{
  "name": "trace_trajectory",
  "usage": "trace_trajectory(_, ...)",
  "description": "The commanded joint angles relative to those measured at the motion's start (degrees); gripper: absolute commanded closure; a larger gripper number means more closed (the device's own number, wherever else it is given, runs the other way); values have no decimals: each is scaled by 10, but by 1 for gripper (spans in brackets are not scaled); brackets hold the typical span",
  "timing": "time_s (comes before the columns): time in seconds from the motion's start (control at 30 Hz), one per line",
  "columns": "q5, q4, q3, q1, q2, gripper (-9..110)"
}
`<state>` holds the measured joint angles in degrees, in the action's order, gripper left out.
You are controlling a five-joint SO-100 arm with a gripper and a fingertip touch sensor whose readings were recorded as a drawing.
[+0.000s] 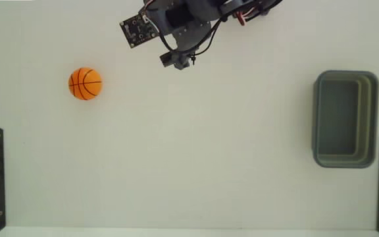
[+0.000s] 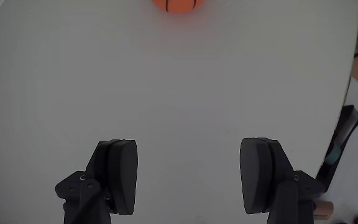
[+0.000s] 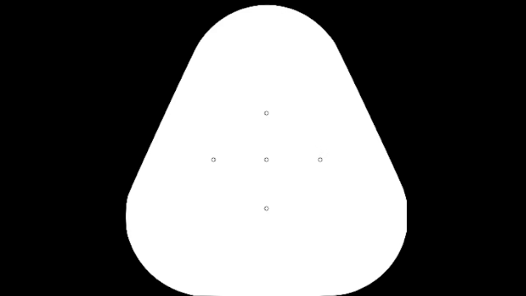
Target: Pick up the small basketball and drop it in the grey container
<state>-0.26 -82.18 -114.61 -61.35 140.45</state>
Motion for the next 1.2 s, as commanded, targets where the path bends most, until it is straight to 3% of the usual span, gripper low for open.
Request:
trace_trajectory(0.0, 3, 2, 1, -8, 17, -9)
trace_trajectory(1.17, 3, 9, 1, -8, 9, -9)
